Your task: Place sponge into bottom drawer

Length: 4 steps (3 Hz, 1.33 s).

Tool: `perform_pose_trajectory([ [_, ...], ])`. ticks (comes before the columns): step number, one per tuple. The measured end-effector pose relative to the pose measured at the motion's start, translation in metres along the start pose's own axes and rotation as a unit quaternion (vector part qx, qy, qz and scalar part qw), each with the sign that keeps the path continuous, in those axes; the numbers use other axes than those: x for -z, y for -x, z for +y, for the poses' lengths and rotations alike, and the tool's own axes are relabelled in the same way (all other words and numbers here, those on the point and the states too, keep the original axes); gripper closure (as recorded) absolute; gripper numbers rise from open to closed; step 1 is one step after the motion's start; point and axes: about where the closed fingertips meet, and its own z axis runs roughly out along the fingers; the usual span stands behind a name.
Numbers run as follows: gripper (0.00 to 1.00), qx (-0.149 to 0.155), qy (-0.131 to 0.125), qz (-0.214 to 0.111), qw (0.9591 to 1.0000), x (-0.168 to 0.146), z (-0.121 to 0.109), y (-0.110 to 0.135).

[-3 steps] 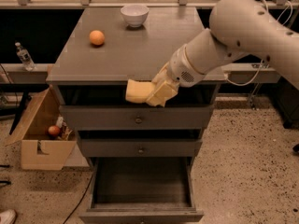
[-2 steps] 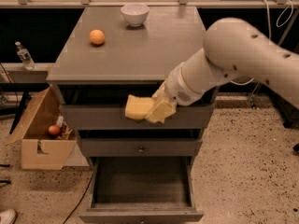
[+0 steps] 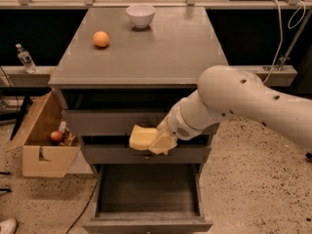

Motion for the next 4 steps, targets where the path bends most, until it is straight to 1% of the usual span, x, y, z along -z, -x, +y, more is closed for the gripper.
perform_pose_trajectory([
  [1, 1.0, -0.002, 0.004, 0.003, 1.0, -0.018, 0.001, -0.008],
  [2, 1.0, -0.01, 0.004, 0.017, 0.9998, -0.06, 0.003, -0.031],
  [3, 1.0, -0.027, 0.006, 0.039, 0.9989, -0.121, 0.001, -0.065],
  [4, 1.0, -0.061, 0.026, 0.046, 0.9968, -0.184, 0.002, -0.092],
])
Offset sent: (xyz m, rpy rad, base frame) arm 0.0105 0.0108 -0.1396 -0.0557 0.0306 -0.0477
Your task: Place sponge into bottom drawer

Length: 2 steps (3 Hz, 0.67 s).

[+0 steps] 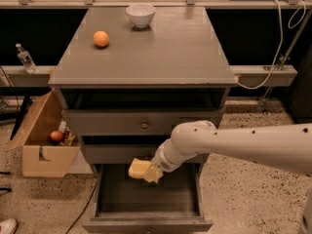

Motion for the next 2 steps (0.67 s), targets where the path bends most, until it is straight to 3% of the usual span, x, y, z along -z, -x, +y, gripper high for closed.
perform_pose_trajectory([
  [1, 1.0, 0.0, 0.0, 0.0, 1.0, 0.0, 0.0, 0.0],
  [2, 1.0, -0.004, 0.014, -0.021, 0.9997, -0.02, -0.005, -0.012],
])
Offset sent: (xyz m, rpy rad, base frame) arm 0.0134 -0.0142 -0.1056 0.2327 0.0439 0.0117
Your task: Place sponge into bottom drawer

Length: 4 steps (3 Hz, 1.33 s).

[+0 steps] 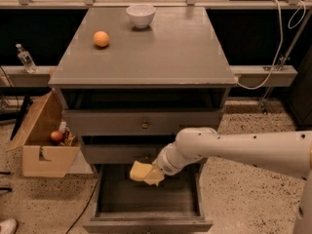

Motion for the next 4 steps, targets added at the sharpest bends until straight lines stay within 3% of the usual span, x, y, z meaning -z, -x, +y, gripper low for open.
perform_pose_trajectory([
  [2, 1.0, -0.001, 0.036, -0.061, 0.9975, -0.086, -0.028, -0.057],
  [4, 1.0, -0.022, 0.047, -0.077, 0.9957, -0.149, -0.042, -0.102],
])
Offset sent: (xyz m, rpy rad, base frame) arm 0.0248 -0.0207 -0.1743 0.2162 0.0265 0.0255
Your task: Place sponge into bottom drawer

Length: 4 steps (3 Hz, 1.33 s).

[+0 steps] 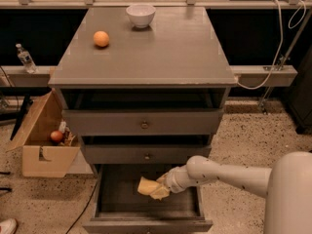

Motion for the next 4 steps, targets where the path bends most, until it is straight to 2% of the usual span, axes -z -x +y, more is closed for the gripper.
perform_pose_trajectory([
  [1, 1.0, -0.021, -0.025, 0.006, 0.9995, -0.029, -0.01, -0.03],
  [2, 1.0, -0.035, -0.056, 0.01, 0.9978, -0.049, -0.023, -0.043],
  [3, 0.82, -0.053, -0.084, 0.008, 0.995, -0.067, -0.041, -0.052],
  [4, 0.57, -0.08, -0.109, 0.013, 0.9907, -0.081, -0.056, -0.065],
])
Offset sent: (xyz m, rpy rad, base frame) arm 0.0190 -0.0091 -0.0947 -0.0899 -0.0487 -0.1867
